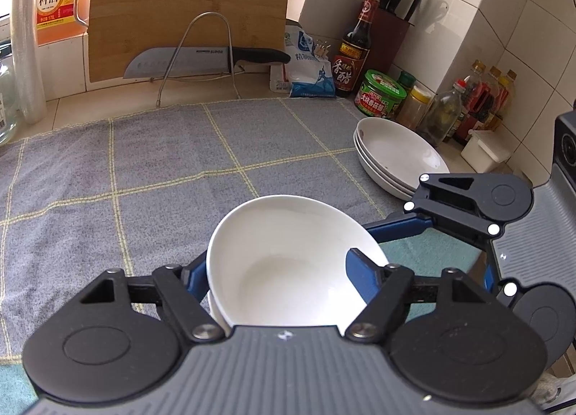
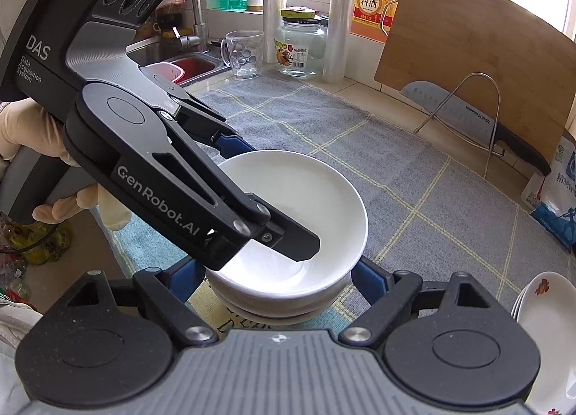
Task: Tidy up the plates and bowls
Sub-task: 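Lower the bowl onto the nested bowls and open the left gripper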
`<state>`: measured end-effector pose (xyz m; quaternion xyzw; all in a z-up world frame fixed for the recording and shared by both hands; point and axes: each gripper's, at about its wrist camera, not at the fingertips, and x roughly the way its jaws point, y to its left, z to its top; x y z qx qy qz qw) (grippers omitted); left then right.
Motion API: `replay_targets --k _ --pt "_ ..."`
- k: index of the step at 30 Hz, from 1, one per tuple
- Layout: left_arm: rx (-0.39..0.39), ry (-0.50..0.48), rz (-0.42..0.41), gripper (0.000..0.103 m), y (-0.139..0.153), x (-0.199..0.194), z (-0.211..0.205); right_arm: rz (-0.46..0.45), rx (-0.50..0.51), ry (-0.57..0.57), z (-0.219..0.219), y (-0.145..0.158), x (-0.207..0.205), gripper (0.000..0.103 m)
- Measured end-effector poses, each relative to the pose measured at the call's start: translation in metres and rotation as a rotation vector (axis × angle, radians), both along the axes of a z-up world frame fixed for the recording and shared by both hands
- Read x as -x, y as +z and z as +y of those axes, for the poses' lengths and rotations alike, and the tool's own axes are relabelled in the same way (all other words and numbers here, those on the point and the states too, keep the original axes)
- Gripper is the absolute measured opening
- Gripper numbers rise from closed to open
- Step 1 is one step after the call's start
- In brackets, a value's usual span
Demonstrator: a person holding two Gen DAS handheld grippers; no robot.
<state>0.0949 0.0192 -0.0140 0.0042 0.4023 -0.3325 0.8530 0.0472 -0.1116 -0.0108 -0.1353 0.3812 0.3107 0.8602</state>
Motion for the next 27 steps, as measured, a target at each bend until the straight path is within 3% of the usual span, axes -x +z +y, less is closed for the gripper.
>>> replay_targets --k 9,13,15,17,27 --pt "0.001 -0.018 0.004 0.077 -0.002 0.0 -0.003 0.015 0.007 -0.004 -0.002 -0.002 -0.001 0.091" --pt "0.009 -0.028 -0.004 0.083 -0.004 0.001 -0.004 0.02 -0.001 -0.008 -0.003 -0.003 -0.001 0.092" --pt "0.015 -0.031 -0.007 0.085 -0.003 0.001 -0.003 0.021 -0.001 -0.007 -0.002 -0.004 -0.003 0.097" --pt "0.004 -0.03 -0.029 0.088 -0.001 0.002 -0.002 0.003 -0.011 -0.005 -0.003 -0.002 -0.001 0.103" --pt "-0.018 -0.017 -0.116 0.093 0.015 0.015 0.022 -0.004 -0.018 0.012 -0.005 -0.001 0.002 0.103"
